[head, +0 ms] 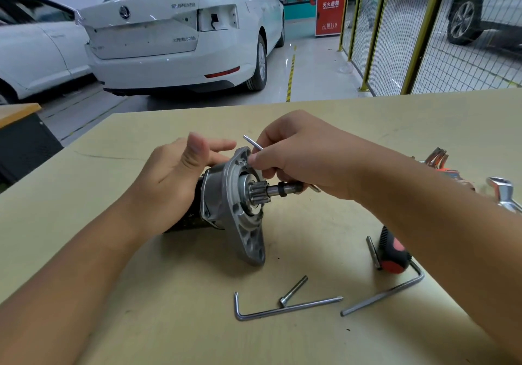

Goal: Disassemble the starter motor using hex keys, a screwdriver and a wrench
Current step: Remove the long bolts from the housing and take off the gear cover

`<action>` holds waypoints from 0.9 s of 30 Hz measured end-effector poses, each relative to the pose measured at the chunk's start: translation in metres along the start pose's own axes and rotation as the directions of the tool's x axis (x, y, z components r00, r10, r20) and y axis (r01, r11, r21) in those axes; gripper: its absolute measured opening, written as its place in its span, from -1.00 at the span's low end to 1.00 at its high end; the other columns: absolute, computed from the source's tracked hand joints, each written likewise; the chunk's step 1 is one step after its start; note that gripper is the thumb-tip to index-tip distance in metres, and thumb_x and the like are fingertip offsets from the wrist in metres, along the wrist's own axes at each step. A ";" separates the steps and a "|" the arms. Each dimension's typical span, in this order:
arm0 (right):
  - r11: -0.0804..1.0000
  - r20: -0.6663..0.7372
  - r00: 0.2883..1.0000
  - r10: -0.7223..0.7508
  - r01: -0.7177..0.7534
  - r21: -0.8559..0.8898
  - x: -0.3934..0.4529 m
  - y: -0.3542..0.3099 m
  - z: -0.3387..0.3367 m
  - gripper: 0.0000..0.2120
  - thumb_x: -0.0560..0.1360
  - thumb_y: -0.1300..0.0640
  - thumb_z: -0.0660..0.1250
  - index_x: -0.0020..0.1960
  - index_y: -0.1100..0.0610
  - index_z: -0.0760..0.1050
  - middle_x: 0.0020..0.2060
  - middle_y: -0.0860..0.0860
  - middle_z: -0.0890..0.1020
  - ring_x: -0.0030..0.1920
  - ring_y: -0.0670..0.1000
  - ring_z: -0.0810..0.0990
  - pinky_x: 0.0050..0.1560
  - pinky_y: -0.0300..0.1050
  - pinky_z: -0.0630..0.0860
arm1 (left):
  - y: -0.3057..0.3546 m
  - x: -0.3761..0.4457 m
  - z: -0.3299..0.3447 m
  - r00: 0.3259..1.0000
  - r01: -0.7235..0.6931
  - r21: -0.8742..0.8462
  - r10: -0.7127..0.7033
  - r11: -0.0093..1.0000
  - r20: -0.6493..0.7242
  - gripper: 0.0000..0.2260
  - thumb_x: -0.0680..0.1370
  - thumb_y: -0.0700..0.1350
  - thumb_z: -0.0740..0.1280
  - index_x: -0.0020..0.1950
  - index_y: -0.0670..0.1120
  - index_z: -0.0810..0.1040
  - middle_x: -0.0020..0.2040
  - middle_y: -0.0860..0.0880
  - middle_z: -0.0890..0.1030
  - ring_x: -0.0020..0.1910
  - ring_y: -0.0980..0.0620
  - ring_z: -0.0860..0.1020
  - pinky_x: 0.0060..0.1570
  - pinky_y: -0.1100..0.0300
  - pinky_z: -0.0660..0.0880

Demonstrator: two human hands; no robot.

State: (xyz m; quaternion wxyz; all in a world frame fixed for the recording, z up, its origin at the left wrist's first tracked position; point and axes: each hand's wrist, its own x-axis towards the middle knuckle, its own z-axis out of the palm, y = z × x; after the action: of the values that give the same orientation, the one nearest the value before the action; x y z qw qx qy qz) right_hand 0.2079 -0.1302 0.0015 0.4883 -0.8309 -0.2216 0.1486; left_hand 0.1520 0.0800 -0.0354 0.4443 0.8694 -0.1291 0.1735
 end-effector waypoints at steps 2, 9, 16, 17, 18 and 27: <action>0.999 -0.002 1.000 -0.020 0.020 -0.032 -0.001 -0.001 0.000 -0.90 0.54 0.19 0.43 -0.08 0.24 0.64 -0.33 0.08 0.63 -0.39 0.02 0.50 -0.47 -0.16 0.41 | 0.000 -0.001 0.000 0.998 -0.044 -0.023 0.043 0.999 -0.038 -0.17 0.49 0.59 -0.11 -0.01 0.06 0.76 0.27 0.17 0.68 0.32 0.21 0.58 0.32 0.20 0.43; 0.998 -0.009 0.999 -0.042 0.042 -0.039 -0.001 -0.002 0.000 -0.94 0.51 0.27 0.41 -0.09 0.25 0.65 -0.36 0.11 0.60 -0.51 -0.05 0.45 -0.55 -0.25 0.36 | 0.000 -0.001 0.000 0.999 -0.023 0.003 0.023 1.000 -0.030 -0.15 0.49 0.59 -0.13 0.04 0.06 0.77 0.27 0.16 0.68 0.33 0.19 0.57 0.37 0.10 0.41; 0.997 -0.035 0.997 -0.065 0.064 -0.031 0.000 -0.001 0.003 -0.93 0.51 0.26 0.40 -0.11 0.20 0.67 -0.17 0.29 0.69 -0.39 0.03 0.50 -0.48 -0.17 0.41 | 0.000 -0.001 0.000 0.997 -0.046 -0.015 0.044 0.999 -0.070 -0.13 0.51 0.58 -0.11 0.02 -0.03 0.76 0.22 0.18 0.70 0.28 0.22 0.60 0.26 0.19 0.43; 0.997 -0.038 0.997 -0.070 0.069 -0.033 0.001 -0.002 0.003 -0.92 0.51 0.26 0.40 -0.12 0.20 0.67 -0.15 0.29 0.69 -0.39 0.03 0.50 -0.49 -0.18 0.41 | -0.001 -0.002 0.001 0.997 -0.040 -0.010 0.040 0.999 -0.071 -0.14 0.50 0.58 -0.10 0.02 -0.02 0.76 0.22 0.14 0.70 0.28 0.20 0.60 0.28 0.17 0.44; 0.997 -0.041 0.996 -0.074 0.072 -0.032 0.001 -0.002 0.003 -0.92 0.51 0.26 0.40 -0.12 0.20 0.67 -0.14 0.29 0.69 -0.40 0.03 0.50 -0.49 -0.18 0.41 | -0.002 -0.002 0.002 0.996 -0.042 -0.001 0.042 0.999 -0.074 -0.17 0.50 0.58 -0.08 0.01 0.01 0.75 0.23 0.11 0.70 0.29 0.17 0.61 0.31 0.13 0.45; 0.998 -0.088 0.994 -0.069 0.068 -0.019 0.002 0.000 0.006 -0.89 0.51 0.22 0.42 -0.17 0.19 0.68 -0.16 0.29 0.69 -0.43 0.00 0.49 -0.53 -0.23 0.39 | -0.005 0.004 -0.007 0.997 -0.010 -0.030 0.012 0.999 0.075 -0.20 0.47 0.61 -0.19 0.02 0.28 0.77 0.32 0.21 0.65 0.35 0.14 0.58 0.38 -0.14 0.46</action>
State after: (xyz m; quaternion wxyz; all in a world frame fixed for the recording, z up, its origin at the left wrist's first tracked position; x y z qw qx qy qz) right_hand 0.2074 -0.1249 -0.0015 0.4959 -0.8323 -0.2293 0.0930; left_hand 0.1563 0.0882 -0.0332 0.4511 0.8679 -0.1529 0.1412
